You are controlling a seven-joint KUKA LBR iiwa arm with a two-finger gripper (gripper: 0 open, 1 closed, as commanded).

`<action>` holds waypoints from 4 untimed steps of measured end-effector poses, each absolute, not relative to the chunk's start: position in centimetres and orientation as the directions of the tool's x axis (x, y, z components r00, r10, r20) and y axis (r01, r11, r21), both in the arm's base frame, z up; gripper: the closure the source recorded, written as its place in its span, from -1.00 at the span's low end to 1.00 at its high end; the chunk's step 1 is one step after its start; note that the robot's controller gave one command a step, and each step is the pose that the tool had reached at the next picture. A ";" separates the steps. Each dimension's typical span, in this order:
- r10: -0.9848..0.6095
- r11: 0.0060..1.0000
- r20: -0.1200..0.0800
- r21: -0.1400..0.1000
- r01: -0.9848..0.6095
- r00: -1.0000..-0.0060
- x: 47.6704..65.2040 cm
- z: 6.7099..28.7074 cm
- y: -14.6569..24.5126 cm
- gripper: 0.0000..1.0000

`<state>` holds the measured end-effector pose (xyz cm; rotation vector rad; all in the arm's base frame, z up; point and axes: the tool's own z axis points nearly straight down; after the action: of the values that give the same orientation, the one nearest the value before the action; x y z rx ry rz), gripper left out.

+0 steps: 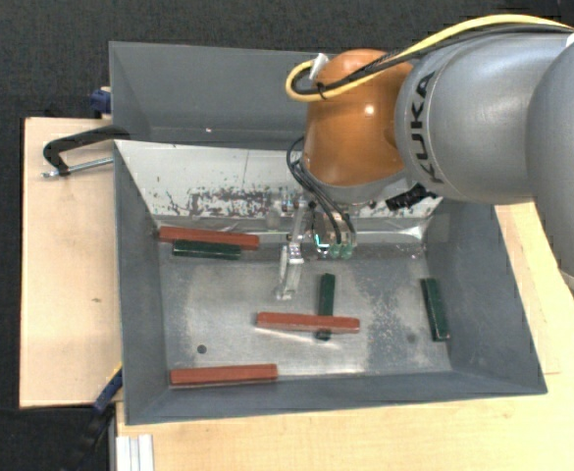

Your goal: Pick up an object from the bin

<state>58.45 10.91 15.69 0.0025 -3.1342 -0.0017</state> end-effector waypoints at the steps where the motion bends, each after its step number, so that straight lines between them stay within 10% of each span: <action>1: -0.001 1.000 0.004 0.001 -0.001 -1.000 58.5 15.9 10.9 -1.00; 3: -0.220 0.976 -0.002 0.003 -0.220 -0.976 56.0 9.0 7.7 -1.00; 4: -0.272 0.962 -0.008 -0.001 -0.272 -0.962 54.7 7.6 9.3 1.00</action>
Offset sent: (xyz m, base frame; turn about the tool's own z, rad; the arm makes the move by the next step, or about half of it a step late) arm -0.0016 0.0179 -0.0789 -0.2965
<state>54.69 9.28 7.56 0.4329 -3.1201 0.0002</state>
